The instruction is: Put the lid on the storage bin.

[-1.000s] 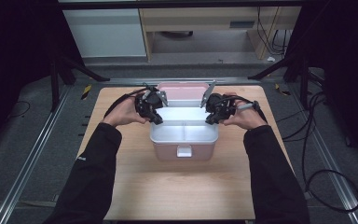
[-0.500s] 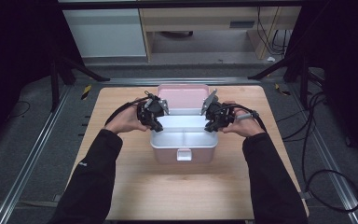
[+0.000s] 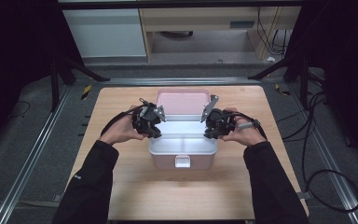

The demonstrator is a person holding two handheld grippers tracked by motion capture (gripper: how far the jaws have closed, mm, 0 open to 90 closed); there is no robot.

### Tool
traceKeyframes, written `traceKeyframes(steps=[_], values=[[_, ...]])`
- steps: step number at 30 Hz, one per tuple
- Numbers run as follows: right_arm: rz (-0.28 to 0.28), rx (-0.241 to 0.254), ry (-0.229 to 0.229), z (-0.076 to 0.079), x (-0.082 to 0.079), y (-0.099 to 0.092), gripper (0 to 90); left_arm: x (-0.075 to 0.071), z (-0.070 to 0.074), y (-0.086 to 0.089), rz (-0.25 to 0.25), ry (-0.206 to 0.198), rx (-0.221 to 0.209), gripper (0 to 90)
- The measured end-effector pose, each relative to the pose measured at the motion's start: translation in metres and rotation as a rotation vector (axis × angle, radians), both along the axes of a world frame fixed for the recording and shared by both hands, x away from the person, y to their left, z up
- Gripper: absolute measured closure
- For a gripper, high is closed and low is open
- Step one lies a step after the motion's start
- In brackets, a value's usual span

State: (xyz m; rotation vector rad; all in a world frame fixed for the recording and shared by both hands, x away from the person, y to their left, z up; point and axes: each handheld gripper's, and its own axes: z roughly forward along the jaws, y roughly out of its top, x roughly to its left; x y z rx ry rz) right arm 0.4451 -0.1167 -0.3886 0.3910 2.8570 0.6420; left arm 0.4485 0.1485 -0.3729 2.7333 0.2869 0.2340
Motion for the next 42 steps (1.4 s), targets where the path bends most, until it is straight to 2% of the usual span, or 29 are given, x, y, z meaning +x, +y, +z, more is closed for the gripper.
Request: traceKeyframes(steps=[3, 4, 6, 7, 8, 9, 11, 13, 14, 16, 17, 18, 20, 22, 23, 24, 26, 27, 28, 32, 35, 39, 42], values=[[-0.015, 0.093, -0.022, 0.01, -0.004, -0.007, 74.1, -0.008, 0.013, 0.008, 0.023, -0.033, -0.052, 71.6], [-0.04, 0.133, -0.05, 0.017, -0.008, -0.012, 71.3, -0.011, 0.02, 0.014, 0.049, -0.052, -0.088, 67.5], [-0.076, 0.144, -0.085, 0.023, -0.01, -0.016, 65.9, -0.015, 0.027, 0.021, 0.091, -0.073, -0.14, 63.3], [-0.099, 0.149, -0.102, 0.026, -0.012, -0.018, 64.6, -0.015, 0.027, 0.021, 0.091, -0.073, -0.14, 60.3], [-0.122, 0.154, -0.112, 0.028, -0.013, -0.02, 62.7, -0.016, 0.032, 0.029, 0.142, -0.101, -0.181, 57.8], [-0.122, 0.154, -0.112, 0.028, -0.013, -0.02, 62.7, -0.016, 0.032, 0.029, 0.142, -0.101, -0.181, 56.6], [-0.17, 0.167, -0.141, 0.032, -0.015, -0.026, 57.3, -0.016, 0.034, 0.037, 0.19, -0.121, -0.203, 56.4], [-0.221, 0.234, -0.161, 0.032, -0.016, -0.036, 55.3, -0.013, 0.032, 0.045, 0.258, -0.144, -0.215, 52.3], [-0.238, 0.244, -0.169, 0.032, -0.016, -0.039, 53.4, -0.011, 0.031, 0.047, 0.286, -0.152, -0.221, 50.7], [-0.278, 0.259, -0.179, 0.031, -0.014, -0.045, 50.2, -0.006, 0.029, 0.051, 0.339, -0.152, -0.245, 49.1], [-0.278, 0.259, -0.179, 0.031, -0.014, -0.045, 50.2, -0.006, 0.029, 0.051, 0.339, -0.152, -0.245, 47.7], [-0.324, 0.272, -0.197, 0.028, -0.011, -0.052, 50.0, -0.002, 0.026, 0.054, 0.394, -0.153, -0.263, 46.7], [-0.36, 0.284, -0.203, 0.026, -0.009, -0.055, 46.9, 0.003, 0.024, 0.056, 0.434, -0.158, -0.265, 44.4], [-0.394, 0.271, -0.207, 0.024, -0.006, -0.059, 46.5, 0.007, 0.023, 0.058, 0.465, -0.165, -0.274, 43.9], [-0.413, 0.273, -0.216, 0.024, -0.005, -0.06, 46.7, 0.007, 0.023, 0.058, 0.465, -0.165, -0.274, 43.6], [-0.428, 0.281, -0.218, 0.024, -0.003, -0.061, 46.7, 0.012, 0.022, 0.06, 0.495, -0.166, -0.308, 43.0], [-0.456, 0.312, -0.228, 0.025, 0.0, -0.064, 45.6, 0.017, 0.022, 0.062, 0.531, -0.177, -0.34, 42.7], [-0.456, 0.312, -0.228, 0.025, 0.0, -0.064, 45.6, 0.017, 0.022, 0.062, 0.531, -0.177, -0.34, 42.3], [-0.485, 0.352, -0.239, 0.026, 0.003, -0.065, 45.3, 0.019, 0.022, 0.063, 0.539, -0.179, -0.357, 42.4], [-0.522, 0.411, -0.249, 0.025, 0.012, -0.066, 45.4, 0.032, 0.016, 0.066, 0.601, -0.19, -0.387, 41.5], [-0.552, 0.412, -0.241, 0.022, 0.021, -0.064, 45.0, 0.039, 0.012, 0.065, 0.623, -0.195, -0.401, 41.3], [-0.567, 0.397, -0.255, 0.018, 0.032, -0.062, 45.0, 0.047, 0.007, 0.06, 0.647, -0.196, -0.418, 41.3], [-0.565, 0.406, -0.261, 0.018, 0.04, -0.061, 45.8, 0.053, 0.006, 0.057, 0.655, -0.204, -0.396, 41.1]])
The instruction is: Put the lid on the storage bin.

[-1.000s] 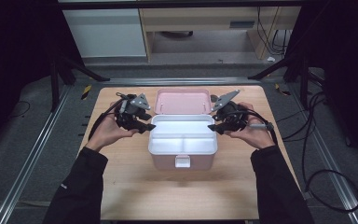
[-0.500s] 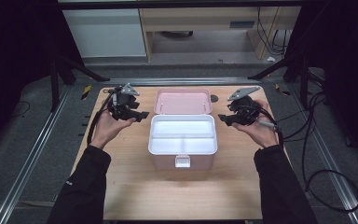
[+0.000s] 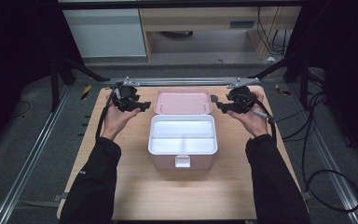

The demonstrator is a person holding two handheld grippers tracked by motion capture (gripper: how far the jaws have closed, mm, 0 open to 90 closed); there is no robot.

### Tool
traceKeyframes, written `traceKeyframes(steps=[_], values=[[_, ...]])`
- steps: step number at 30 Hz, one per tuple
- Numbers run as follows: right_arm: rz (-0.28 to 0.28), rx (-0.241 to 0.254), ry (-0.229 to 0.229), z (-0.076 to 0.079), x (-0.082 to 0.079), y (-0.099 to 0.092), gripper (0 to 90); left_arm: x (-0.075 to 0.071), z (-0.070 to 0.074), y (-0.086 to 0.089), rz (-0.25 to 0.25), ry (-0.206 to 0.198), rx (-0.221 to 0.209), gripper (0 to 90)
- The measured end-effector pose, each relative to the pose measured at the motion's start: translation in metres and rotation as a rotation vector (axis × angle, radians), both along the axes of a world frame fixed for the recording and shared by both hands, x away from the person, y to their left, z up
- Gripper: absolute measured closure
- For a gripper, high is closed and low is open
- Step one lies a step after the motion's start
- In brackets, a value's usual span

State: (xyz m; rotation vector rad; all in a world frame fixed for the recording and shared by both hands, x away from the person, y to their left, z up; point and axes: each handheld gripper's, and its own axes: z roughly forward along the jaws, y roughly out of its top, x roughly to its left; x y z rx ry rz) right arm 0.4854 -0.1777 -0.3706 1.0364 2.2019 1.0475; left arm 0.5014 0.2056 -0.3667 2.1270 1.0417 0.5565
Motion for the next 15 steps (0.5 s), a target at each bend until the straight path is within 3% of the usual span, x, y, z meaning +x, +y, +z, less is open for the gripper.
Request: traceKeyframes(steps=[2, 6, 9, 15], values=[[0.006, 0.04, -0.005, -0.002, 0.005, 0.0, 46.4, 0.004, 0.0, -0.003, 0.008, -0.002, -0.007, 41.1], [-0.016, 0.066, -0.01, -0.01, 0.015, -0.003, 46.8, 0.011, -0.001, -0.008, 0.01, -0.011, 0.003, 40.9], [-0.029, 0.095, 0.007, -0.016, 0.023, -0.005, 47.1, 0.018, -0.005, -0.011, 0.017, -0.04, -0.048, 41.9], [-0.045, 0.139, 0.031, -0.033, 0.039, 0.0, 48.2, 0.032, -0.023, -0.017, 0.024, -0.009, -0.058, 42.1]])
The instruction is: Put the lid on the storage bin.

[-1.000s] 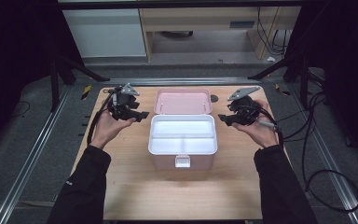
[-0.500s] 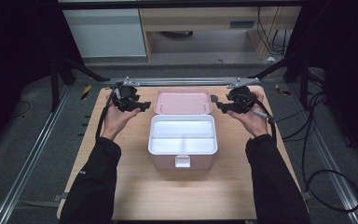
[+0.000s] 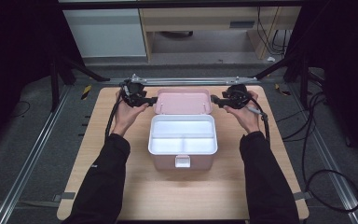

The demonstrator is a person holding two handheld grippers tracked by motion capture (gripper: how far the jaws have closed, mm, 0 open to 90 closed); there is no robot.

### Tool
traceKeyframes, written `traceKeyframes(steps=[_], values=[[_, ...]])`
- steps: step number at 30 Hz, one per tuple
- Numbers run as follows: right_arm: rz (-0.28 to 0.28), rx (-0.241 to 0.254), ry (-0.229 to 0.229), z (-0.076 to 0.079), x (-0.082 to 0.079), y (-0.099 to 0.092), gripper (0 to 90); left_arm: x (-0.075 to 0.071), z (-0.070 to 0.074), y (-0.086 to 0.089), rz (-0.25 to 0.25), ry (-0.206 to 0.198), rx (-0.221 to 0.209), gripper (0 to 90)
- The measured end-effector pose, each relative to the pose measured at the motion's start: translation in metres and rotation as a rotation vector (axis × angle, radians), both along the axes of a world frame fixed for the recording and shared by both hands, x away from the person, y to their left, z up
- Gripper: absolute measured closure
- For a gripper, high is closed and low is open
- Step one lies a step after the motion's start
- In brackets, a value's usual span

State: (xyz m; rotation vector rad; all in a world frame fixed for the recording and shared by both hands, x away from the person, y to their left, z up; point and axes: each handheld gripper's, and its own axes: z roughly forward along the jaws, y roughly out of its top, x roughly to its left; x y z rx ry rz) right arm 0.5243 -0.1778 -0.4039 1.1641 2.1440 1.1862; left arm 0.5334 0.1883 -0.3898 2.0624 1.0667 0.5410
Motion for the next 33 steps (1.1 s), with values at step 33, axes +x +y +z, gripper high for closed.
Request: traceKeyframes(steps=[33], values=[[0.002, 0.058, 0.158, -0.042, 0.031, 0.032, 49.8, 0.022, -0.041, -0.016, -0.038, 0.123, -0.041, 43.7]])
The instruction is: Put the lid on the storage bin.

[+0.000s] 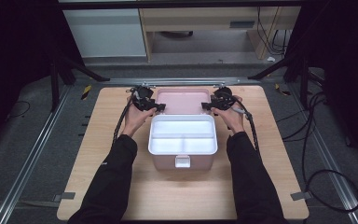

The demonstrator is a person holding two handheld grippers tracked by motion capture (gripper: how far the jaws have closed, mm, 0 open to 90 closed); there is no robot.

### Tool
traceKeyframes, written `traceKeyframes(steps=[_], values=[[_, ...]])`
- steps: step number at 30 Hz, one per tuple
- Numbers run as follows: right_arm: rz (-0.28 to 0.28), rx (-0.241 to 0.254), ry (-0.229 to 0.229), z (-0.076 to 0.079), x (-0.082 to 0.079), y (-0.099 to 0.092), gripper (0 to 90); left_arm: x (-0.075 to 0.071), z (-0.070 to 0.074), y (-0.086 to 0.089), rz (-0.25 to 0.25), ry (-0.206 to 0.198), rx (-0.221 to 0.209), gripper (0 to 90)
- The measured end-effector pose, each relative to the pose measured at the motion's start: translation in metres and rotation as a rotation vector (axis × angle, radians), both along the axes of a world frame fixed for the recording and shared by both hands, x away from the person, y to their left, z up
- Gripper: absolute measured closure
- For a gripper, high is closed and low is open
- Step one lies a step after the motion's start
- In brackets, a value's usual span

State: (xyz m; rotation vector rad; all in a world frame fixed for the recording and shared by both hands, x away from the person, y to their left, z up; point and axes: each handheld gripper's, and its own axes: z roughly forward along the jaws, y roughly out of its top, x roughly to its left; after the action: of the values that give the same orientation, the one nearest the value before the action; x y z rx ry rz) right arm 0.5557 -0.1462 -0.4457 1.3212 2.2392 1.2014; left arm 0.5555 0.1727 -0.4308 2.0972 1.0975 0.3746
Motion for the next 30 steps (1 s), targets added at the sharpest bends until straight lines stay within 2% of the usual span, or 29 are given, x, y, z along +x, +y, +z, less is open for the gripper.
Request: traceKeyframes(steps=[3, 6, 7, 8, 9, 11, 13, 21, 30], values=[[0.001, 0.008, -0.007, 0.003, -0.001, -0.001, 50.4, -0.001, 0.002, 0.001, 0.007, -0.007, 0.003, 47.0], [0.001, 0.004, -0.034, 0.008, -0.003, -0.001, 51.2, -0.003, 0.009, 0.004, 0.019, -0.034, -0.035, 50.3], [0.001, 0.004, -0.034, 0.008, -0.003, -0.001, 51.2, -0.003, 0.009, 0.004, 0.019, -0.034, -0.035, 51.1], [-0.008, 0.031, -0.06, 0.014, -0.005, -0.003, 51.8, -0.006, 0.016, 0.007, 0.016, -0.06, -0.058, 51.6], [-0.009, 0.041, -0.072, 0.016, -0.006, -0.004, 52.0, -0.006, 0.016, 0.007, 0.016, -0.06, -0.058, 51.8], [-0.016, 0.062, -0.097, 0.023, -0.009, -0.004, 52.5, -0.009, 0.025, 0.011, 0.016, -0.087, -0.109, 52.2], [-0.019, 0.073, -0.118, 0.03, -0.012, -0.005, 52.9, -0.012, 0.031, 0.014, 0.013, -0.104, -0.129, 53.2], [-0.007, 0.086, -0.19, 0.055, -0.027, -0.007, 53.2, -0.029, 0.053, 0.017, -0.015, -0.158, -0.129, 54.4], [0.003, 0.08, -0.237, 0.072, -0.042, -0.007, 54.0, -0.044, 0.068, 0.018, -0.038, -0.197, -0.11, 55.5]])
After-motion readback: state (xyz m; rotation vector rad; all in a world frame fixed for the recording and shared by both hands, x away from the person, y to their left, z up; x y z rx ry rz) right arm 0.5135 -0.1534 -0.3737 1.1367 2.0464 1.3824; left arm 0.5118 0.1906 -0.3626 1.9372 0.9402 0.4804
